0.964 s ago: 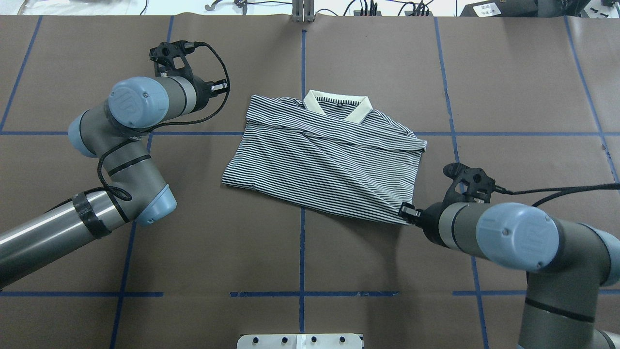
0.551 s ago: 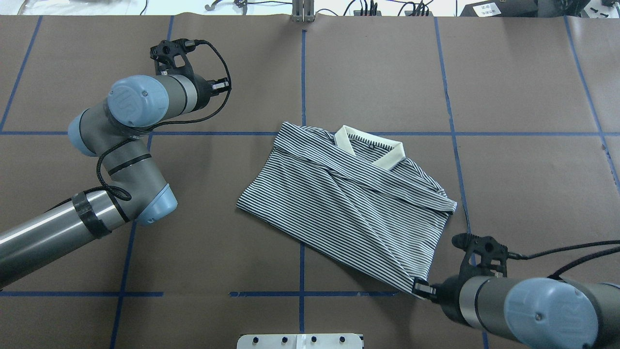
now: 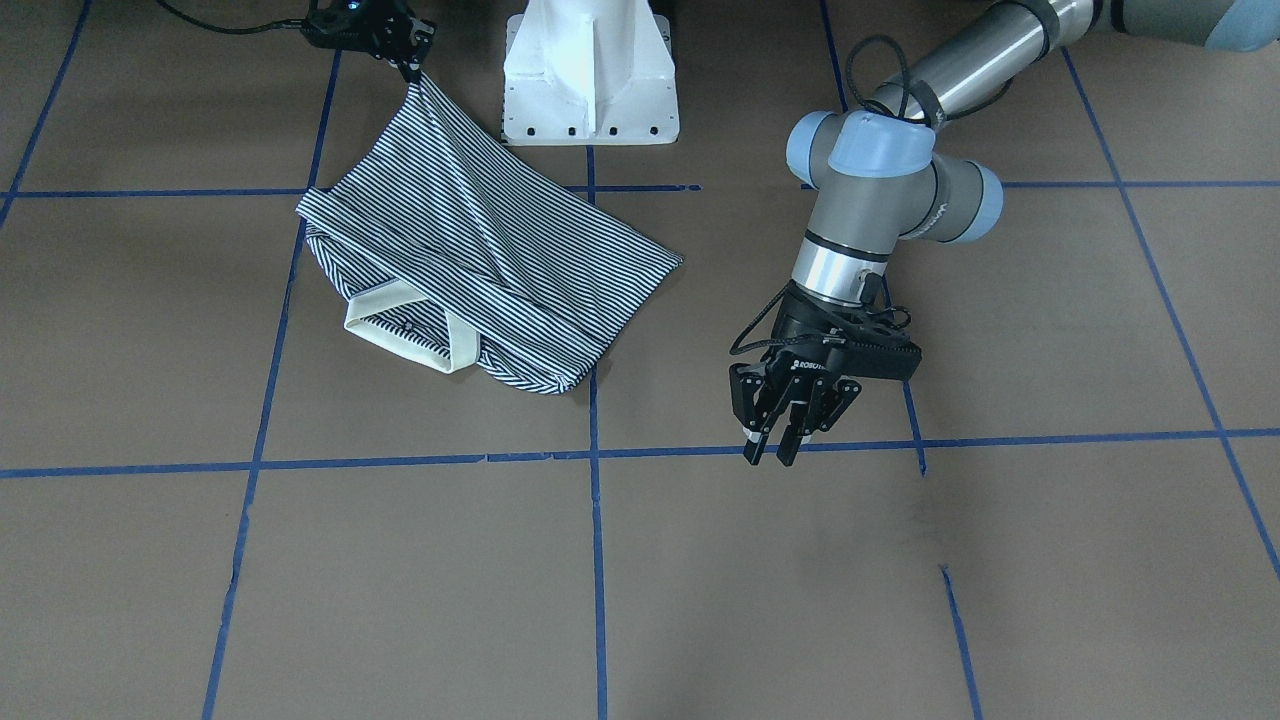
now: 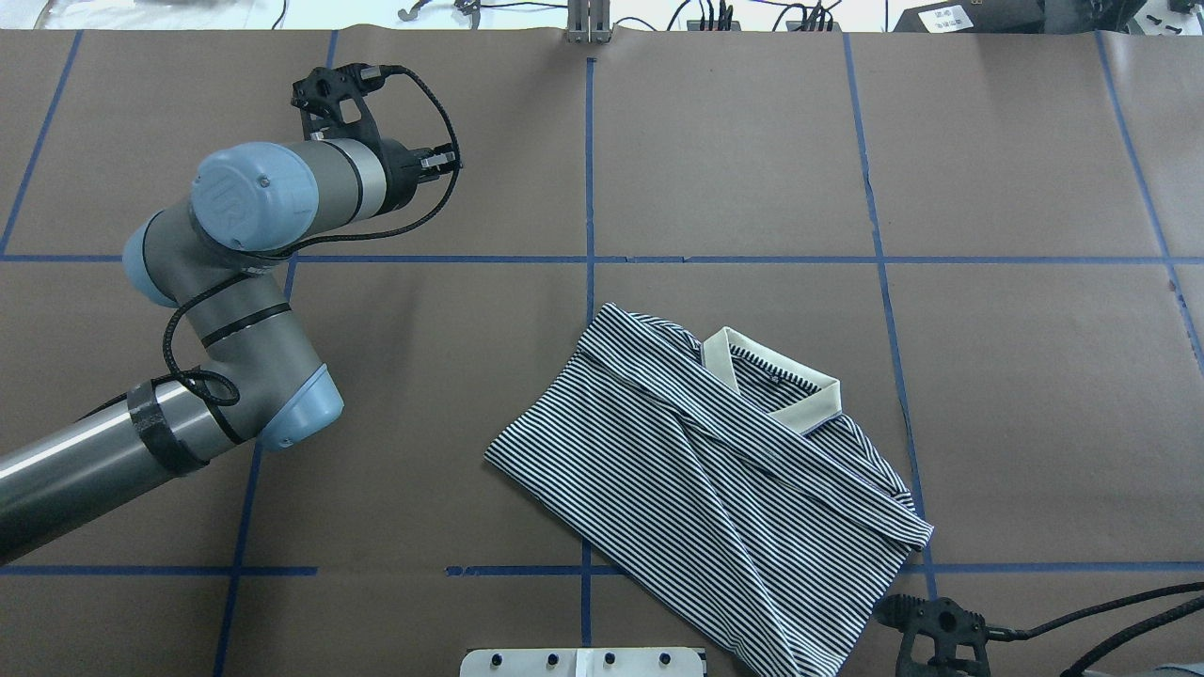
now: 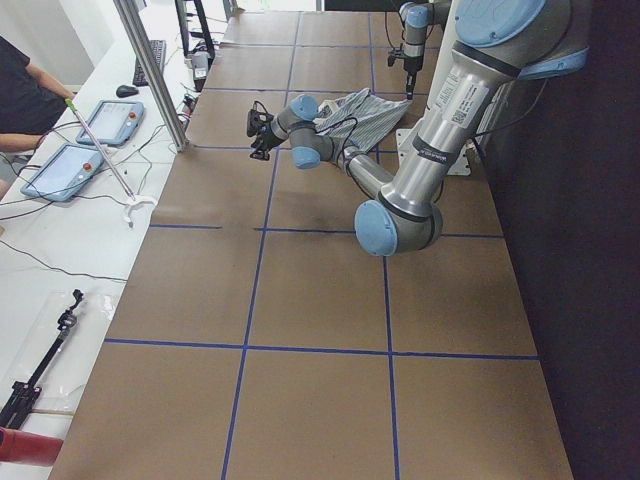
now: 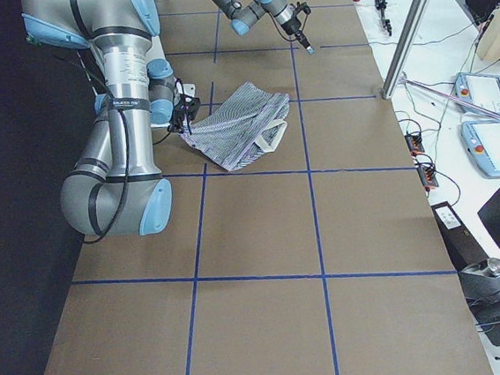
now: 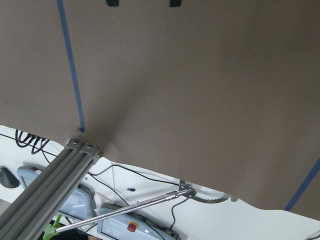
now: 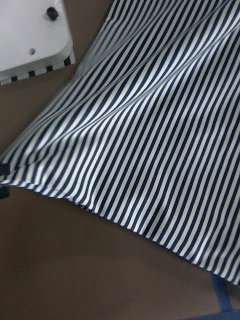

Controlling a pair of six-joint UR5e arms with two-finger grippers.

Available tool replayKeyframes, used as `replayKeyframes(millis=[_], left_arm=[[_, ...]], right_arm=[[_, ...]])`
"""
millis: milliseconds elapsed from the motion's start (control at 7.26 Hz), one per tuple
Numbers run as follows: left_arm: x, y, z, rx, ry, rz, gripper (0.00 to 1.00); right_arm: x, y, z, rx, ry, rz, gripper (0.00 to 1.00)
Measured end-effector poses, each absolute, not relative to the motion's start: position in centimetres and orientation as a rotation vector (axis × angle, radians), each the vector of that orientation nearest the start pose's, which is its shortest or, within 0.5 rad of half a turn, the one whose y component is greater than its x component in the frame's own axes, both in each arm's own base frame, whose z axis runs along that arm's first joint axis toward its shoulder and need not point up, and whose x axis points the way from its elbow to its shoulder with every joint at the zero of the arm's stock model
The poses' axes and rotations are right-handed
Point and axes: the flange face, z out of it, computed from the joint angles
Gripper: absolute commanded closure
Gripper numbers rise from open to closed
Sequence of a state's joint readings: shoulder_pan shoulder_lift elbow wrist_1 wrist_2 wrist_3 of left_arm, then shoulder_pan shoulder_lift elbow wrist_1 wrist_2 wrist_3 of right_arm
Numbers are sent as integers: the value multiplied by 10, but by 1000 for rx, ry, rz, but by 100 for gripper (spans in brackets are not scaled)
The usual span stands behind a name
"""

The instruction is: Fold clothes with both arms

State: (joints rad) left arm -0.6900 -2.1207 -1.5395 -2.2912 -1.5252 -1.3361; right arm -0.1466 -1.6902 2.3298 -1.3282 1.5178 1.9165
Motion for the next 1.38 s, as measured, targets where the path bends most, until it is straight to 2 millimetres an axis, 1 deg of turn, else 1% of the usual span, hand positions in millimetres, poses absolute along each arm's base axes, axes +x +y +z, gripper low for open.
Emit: replayKeyframes(millis=[138, 275, 413, 551, 688, 826, 964, 1101, 1239, 1377], left_arm=[[441, -526, 270, 534, 1145, -423, 48], [444, -500, 270, 443, 1191, -423, 44], [452, -461, 260, 344, 1200, -414, 41], [464, -420, 246, 258, 1161, -397, 41], [483, -380, 240, 183, 1109, -377, 41], [508, -342, 243, 122, 1047, -357, 41], [531, -313, 251, 91, 988, -337, 41], [550, -301, 258, 80, 945, -326, 43], [567, -299, 263, 77, 918, -323, 44], [575, -299, 264, 79, 906, -324, 47]], right_arm=[[-421, -75, 339, -134, -872, 220, 0], [-420, -79, 337, -87, -886, 245, 0], [-415, -93, 329, -14, -915, 294, 0], [-408, -117, 321, 62, -943, 362, 0], [-400, -145, 316, 119, -958, 433, 0], [-392, -170, 314, 156, -961, 490, 0], [-386, -187, 314, 179, -959, 527, 0], [-383, -196, 316, 193, -954, 547, 0], [-384, -201, 317, 200, -951, 558, 0], [-388, -204, 319, 204, -949, 564, 0]])
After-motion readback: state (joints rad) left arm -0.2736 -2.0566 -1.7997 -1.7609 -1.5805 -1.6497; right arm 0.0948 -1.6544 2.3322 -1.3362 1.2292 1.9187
